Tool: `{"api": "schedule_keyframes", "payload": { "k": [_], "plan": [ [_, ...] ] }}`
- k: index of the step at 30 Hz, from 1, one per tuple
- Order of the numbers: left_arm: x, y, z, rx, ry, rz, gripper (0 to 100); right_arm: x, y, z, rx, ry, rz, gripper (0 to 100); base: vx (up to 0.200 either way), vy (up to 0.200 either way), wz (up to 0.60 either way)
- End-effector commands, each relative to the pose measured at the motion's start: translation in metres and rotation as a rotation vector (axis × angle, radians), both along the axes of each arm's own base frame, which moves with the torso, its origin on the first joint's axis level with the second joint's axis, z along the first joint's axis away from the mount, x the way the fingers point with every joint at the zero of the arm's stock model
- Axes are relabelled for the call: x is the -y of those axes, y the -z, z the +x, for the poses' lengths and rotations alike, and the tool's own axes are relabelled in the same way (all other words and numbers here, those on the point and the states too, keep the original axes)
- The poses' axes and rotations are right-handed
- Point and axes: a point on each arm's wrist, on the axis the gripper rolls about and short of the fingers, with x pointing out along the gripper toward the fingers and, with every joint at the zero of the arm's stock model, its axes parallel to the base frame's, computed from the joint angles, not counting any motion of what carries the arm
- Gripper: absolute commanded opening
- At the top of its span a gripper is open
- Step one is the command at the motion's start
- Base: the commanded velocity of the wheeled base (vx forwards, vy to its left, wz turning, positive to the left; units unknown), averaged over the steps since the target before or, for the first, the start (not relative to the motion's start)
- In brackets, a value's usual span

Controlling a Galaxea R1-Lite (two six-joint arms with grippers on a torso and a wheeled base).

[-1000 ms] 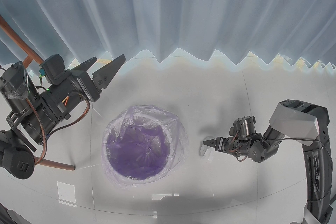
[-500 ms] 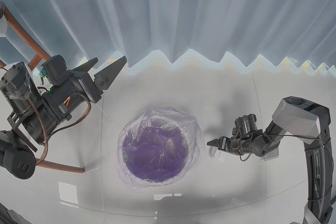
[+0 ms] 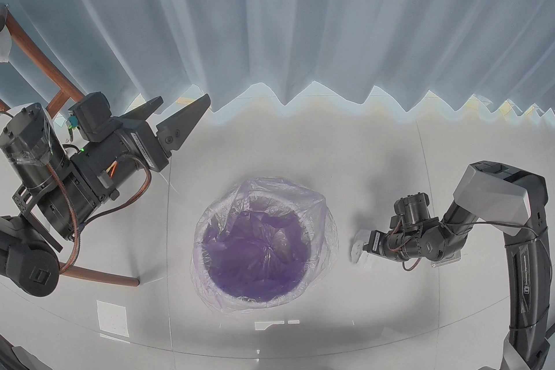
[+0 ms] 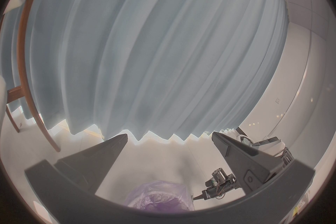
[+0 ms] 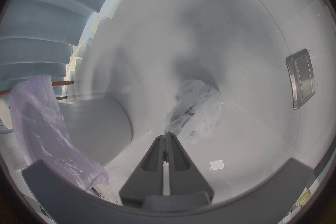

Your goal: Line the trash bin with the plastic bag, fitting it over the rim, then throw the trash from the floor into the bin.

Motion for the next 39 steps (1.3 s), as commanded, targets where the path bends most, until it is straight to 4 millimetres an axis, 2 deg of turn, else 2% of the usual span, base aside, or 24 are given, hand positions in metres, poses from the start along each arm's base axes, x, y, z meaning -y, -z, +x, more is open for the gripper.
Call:
{"api": "schedule_keyframes", "payload": {
  "k": [1,5,6,10,11,23,25,33,39],
  "plan": [
    [0.0,0.001,0.0,-0.003,0.0,0.001,100,0.001,0.001,-0.003,-0.005,-0.001,-0.004,0,0.0,0.0,0.0],
    [0.0,0.0,0.0,0.0,0.0,0.0,100,0.003,-0.002,-0.01,-0.002,-0.007,-0.019,0,0.0,0.0,0.0],
    [0.0,0.0,-0.001,0.001,0.0,-0.001,100,0.004,-0.012,-0.015,0.019,-0.011,-0.022,0,0.0,0.0,0.0],
    [0.0,-0.001,-0.001,0.004,0.001,-0.002,100,0.003,-0.027,-0.027,0.053,-0.026,-0.021,0,0.0,0.0,0.0],
    [0.0,-0.001,-0.001,0.005,0.003,-0.001,100,0.002,-0.029,-0.028,0.054,-0.029,-0.022,100,0.0,0.0,0.0],
    [0.001,-0.001,-0.003,0.005,0.009,-0.003,100,-0.007,-0.024,-0.032,0.033,-0.052,-0.031,100,0.0,0.0,0.0],
    [0.001,-0.001,-0.003,0.005,0.009,-0.003,100,-0.014,-0.018,-0.036,0.016,-0.079,-0.043,100,0.0,0.0,0.0],
    [0.001,-0.002,-0.003,0.007,0.01,-0.002,100,-0.018,-0.009,-0.027,0.055,-0.169,-0.126,100,0.0,0.0,0.0],
    [0.002,-0.003,-0.002,0.012,0.009,-0.006,100,-0.016,-0.012,-0.017,-0.013,-0.245,-0.16,100,0.0,0.0,0.0]
  ]
}}
